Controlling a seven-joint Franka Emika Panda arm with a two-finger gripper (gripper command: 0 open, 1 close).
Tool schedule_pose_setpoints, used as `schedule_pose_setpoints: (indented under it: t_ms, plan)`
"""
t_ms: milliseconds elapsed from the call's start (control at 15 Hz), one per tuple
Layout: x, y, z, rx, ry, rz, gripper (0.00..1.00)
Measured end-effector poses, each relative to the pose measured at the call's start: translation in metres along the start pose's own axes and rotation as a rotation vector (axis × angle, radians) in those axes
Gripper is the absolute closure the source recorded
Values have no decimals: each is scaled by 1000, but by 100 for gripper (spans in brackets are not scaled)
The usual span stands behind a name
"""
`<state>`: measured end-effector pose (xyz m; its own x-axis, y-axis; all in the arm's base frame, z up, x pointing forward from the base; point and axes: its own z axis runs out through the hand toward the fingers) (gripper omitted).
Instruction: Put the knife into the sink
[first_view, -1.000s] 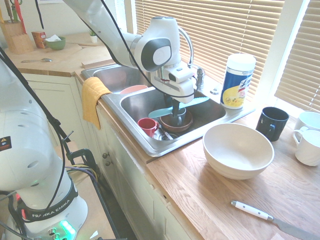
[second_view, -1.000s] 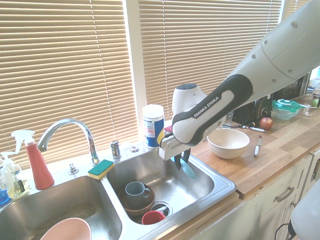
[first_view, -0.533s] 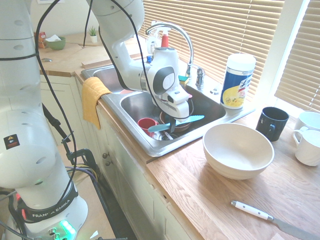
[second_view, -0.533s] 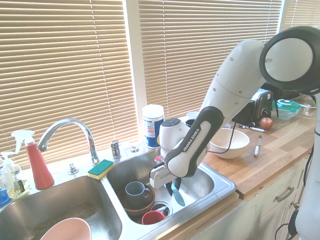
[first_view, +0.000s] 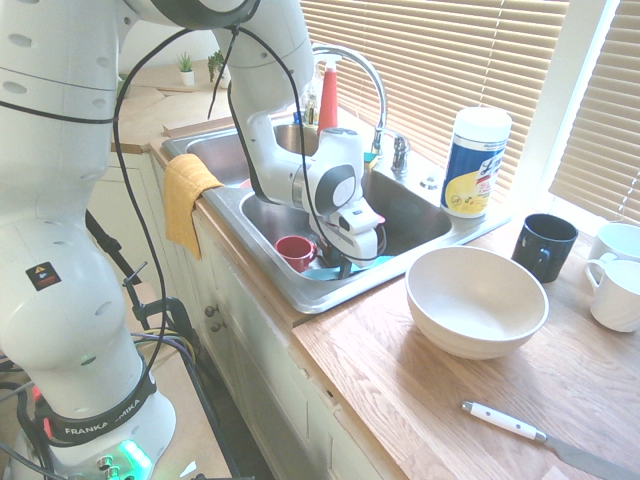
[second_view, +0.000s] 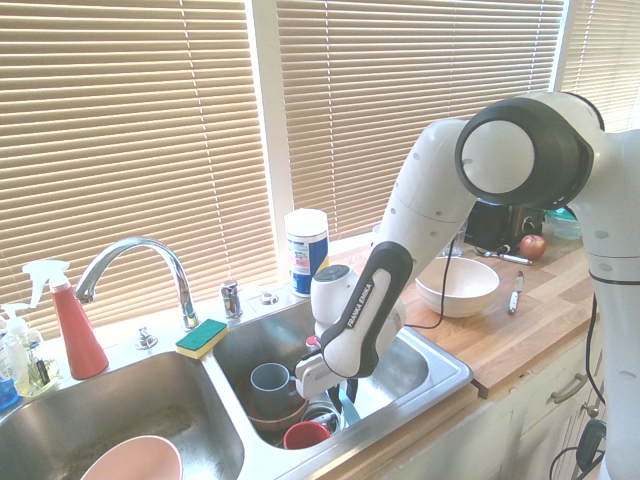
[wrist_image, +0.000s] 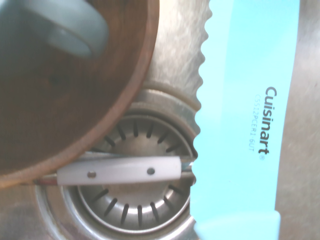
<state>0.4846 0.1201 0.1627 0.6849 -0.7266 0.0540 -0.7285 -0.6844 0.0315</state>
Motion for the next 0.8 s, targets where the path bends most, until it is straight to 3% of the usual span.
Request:
schedule_pose_setpoints:
  t_ms: [800]
  plan:
    - [5, -4, 1, 19, -6, 1, 0]
